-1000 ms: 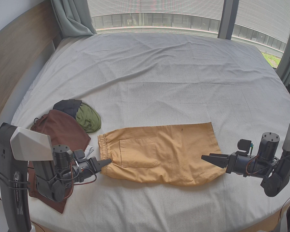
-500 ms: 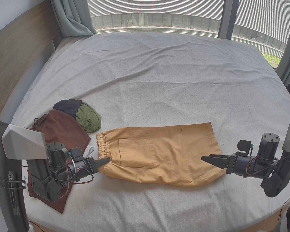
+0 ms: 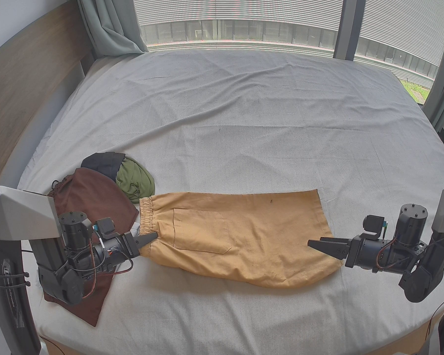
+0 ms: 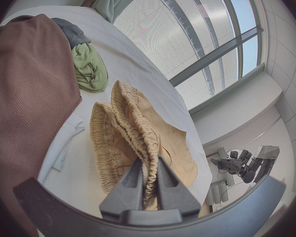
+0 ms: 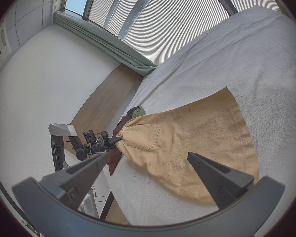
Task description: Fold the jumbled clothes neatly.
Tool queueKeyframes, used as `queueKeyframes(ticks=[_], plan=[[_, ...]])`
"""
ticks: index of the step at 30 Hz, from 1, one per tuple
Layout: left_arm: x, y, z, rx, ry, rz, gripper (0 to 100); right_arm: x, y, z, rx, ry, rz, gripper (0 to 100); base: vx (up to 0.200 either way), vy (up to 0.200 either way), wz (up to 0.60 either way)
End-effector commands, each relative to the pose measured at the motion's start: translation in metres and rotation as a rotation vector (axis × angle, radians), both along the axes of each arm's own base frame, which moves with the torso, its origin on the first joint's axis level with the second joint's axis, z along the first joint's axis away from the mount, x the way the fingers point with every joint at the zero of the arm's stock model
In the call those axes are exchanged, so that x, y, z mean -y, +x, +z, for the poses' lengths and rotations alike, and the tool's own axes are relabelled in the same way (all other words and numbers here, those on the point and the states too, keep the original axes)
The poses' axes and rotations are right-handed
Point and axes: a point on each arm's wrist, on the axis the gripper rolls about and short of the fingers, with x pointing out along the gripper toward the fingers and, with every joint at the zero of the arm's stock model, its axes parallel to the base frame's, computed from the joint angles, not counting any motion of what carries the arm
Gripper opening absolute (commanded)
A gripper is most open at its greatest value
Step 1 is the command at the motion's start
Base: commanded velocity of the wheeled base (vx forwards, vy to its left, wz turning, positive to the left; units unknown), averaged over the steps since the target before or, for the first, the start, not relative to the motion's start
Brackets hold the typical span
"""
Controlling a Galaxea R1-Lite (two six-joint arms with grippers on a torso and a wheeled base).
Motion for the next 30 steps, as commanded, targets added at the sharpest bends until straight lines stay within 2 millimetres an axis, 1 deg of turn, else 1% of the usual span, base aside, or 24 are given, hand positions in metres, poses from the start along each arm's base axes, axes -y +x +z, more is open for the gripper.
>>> queueKeyframes(ticks=[1,9,16,19,25,30], plan=[[-0.002,0.000,0.004,0.013,-0.002,0.006,0,0.000,0.000,0.000,-0.001,0.000,0.002,100,0.000,0.000,0.00],[-0.009,-0.003,0.010,0.027,-0.009,-0.001,0,0.000,0.000,0.000,-0.001,0.000,0.002,100,0.000,0.000,0.00],[-0.011,-0.006,0.010,0.019,-0.007,0.000,0,0.000,0.000,-0.001,-0.003,0.000,0.002,100,0.000,0.000,0.00],[-0.012,-0.009,0.008,0.030,0.026,-0.009,0,0.000,0.000,0.000,0.002,0.001,-0.001,100,0.000,0.000,0.00],[-0.024,-0.012,0.010,0.050,0.058,0.018,0,0.000,-0.001,0.001,0.003,0.001,0.001,100,0.000,0.000,0.00],[-0.026,-0.017,0.014,0.054,0.053,0.007,0,-0.003,-0.001,0.000,0.000,0.000,0.012,100,0.000,0.000,0.00]])
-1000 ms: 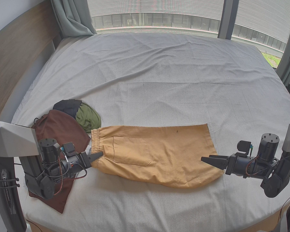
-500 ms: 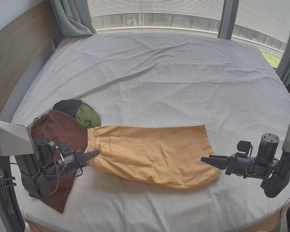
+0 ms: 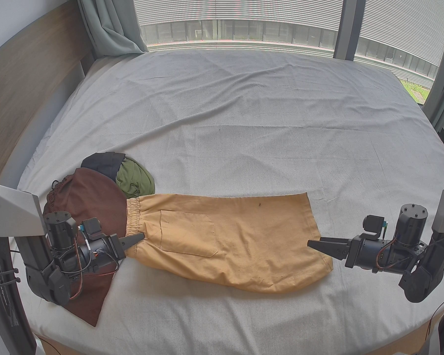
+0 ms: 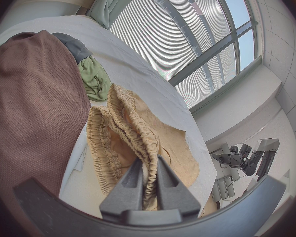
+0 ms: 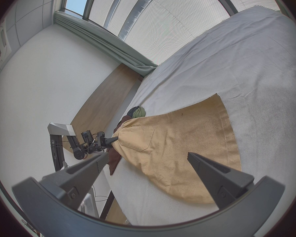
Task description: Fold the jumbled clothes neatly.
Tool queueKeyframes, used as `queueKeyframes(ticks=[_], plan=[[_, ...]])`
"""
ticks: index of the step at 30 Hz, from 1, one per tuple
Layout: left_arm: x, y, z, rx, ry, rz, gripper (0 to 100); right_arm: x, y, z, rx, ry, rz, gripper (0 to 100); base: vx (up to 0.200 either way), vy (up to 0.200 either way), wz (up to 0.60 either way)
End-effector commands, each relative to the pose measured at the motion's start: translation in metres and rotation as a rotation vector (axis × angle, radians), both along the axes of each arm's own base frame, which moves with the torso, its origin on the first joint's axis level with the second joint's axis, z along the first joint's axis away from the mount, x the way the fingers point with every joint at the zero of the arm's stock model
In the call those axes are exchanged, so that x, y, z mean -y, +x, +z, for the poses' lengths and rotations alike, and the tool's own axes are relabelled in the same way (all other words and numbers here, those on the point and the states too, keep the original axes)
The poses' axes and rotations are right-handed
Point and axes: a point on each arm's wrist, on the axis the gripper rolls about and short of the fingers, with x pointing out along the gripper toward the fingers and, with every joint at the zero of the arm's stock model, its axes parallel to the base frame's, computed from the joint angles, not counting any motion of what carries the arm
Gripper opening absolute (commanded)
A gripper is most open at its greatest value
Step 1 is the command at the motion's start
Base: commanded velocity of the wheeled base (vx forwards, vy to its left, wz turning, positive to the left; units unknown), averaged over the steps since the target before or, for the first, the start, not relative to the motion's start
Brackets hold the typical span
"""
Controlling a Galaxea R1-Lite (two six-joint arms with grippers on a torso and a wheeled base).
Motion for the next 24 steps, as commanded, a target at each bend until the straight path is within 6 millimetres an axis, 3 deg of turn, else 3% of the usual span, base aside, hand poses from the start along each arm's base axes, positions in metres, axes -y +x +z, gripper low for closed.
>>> queueKeyframes(ticks=[1,13,24], plan=[[-0.002,-0.003,0.005,0.012,0.000,0.005,0,-0.003,-0.001,-0.001,-0.002,0.000,0.012,100,0.000,0.000,0.00],[0.011,0.000,0.012,0.050,0.000,-0.042,0,-0.004,-0.003,-0.002,-0.013,-0.003,0.017,100,0.000,0.000,0.00],[0.042,0.006,0.018,0.098,-0.002,-0.122,0,-0.004,-0.003,-0.002,-0.013,-0.003,0.017,100,0.000,0.000,0.00]])
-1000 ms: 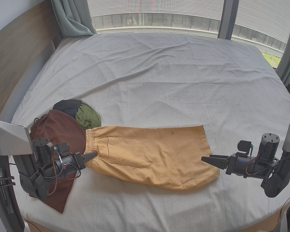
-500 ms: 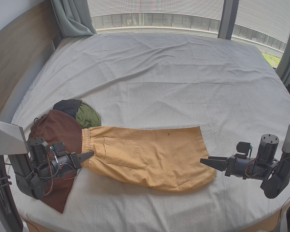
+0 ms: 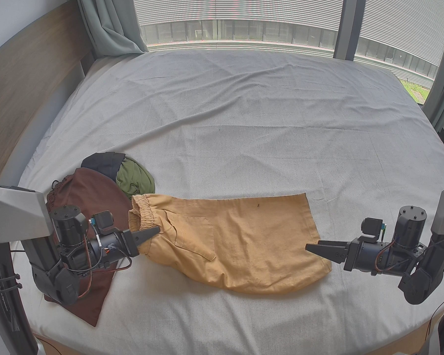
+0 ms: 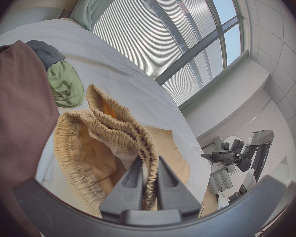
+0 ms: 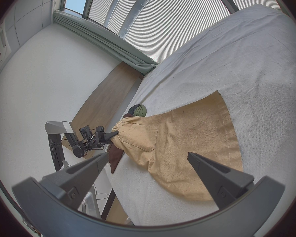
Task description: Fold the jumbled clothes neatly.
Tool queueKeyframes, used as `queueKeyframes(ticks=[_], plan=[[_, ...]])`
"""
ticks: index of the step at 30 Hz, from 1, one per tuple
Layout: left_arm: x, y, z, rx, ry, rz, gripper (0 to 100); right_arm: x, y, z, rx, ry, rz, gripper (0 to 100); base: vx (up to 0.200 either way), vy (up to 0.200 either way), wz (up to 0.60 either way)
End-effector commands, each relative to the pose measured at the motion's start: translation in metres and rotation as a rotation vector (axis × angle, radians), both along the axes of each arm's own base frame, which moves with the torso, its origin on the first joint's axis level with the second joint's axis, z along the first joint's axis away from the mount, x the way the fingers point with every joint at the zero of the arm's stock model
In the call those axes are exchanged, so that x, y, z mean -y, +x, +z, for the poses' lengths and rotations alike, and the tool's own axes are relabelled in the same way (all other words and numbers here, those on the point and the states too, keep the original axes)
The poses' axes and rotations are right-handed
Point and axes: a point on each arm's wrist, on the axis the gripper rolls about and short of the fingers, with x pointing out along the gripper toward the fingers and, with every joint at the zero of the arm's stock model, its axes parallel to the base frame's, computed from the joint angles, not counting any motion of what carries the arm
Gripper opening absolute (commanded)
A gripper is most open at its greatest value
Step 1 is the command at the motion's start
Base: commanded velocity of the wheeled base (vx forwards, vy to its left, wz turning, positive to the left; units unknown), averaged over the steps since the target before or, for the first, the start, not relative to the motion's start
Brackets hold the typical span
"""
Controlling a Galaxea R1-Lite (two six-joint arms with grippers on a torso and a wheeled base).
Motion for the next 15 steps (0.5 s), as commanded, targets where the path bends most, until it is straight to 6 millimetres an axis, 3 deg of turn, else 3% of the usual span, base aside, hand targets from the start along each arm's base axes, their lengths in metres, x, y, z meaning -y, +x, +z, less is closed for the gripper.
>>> queueKeyframes(ticks=[1,15], plan=[[0.011,0.002,0.003,0.018,-0.003,-0.032,0,0.000,0.000,0.000,-0.002,0.000,0.000,100,0.000,0.000,0.00],[0.040,0.007,0.005,0.051,-0.011,-0.116,0,-0.002,0.000,0.000,-0.002,0.000,0.007,100,0.000,0.000,0.00]])
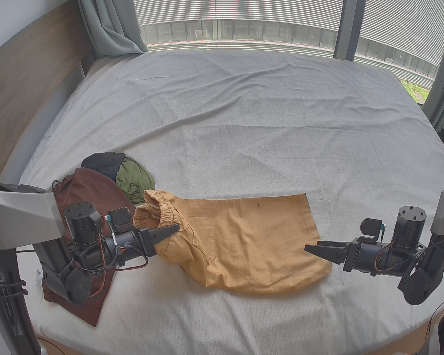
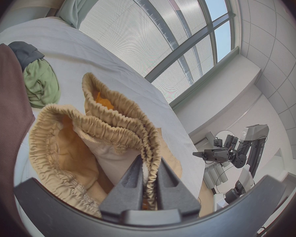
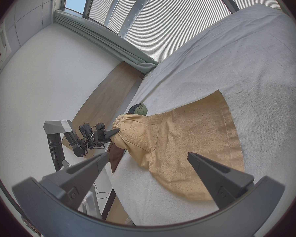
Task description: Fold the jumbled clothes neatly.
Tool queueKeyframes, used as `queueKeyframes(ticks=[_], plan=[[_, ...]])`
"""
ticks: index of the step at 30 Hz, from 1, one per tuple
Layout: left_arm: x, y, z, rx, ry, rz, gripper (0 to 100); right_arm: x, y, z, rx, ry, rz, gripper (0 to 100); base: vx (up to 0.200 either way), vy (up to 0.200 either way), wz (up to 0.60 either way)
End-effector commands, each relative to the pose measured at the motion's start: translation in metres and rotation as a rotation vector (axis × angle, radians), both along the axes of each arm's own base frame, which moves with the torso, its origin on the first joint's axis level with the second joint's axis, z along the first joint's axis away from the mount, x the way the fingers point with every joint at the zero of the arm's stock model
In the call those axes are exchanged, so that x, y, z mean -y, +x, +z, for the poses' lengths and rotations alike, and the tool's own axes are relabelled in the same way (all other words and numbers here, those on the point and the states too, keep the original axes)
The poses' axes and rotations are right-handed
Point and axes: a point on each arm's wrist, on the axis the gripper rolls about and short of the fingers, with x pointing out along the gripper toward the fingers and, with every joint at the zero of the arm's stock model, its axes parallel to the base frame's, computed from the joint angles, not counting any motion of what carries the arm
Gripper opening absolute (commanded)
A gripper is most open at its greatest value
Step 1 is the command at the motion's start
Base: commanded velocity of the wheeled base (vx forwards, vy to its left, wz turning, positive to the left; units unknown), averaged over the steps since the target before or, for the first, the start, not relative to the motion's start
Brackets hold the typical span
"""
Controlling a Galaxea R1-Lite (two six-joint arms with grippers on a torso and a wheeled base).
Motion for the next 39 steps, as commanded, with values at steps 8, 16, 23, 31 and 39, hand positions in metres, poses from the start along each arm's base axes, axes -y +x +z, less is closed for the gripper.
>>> queueKeyframes(ticks=[8,16,23,31,39], plan=[[0.022,0.004,0.001,0.002,-0.001,-0.061,0,0.000,0.000,-0.001,-0.002,0.000,0.001,100,0.000,0.000,0.00],[0.040,0.009,0.004,-0.011,0.000,-0.100,0,0.000,0.000,0.000,0.001,-0.001,0.001,100,0.000,0.000,0.00],[0.054,0.010,0.006,-0.014,0.002,-0.138,0,0.000,0.001,0.000,0.001,0.001,0.000,100,0.000,0.000,0.00],[0.078,0.011,0.009,-0.035,0.009,-0.196,0,0.001,0.002,0.001,0.007,0.002,-0.007,100,0.000,0.000,0.00],[0.099,0.012,0.013,-0.044,0.013,-0.248,0,0.002,0.004,0.002,0.015,0.003,-0.011,100,0.000,0.000,0.00]])
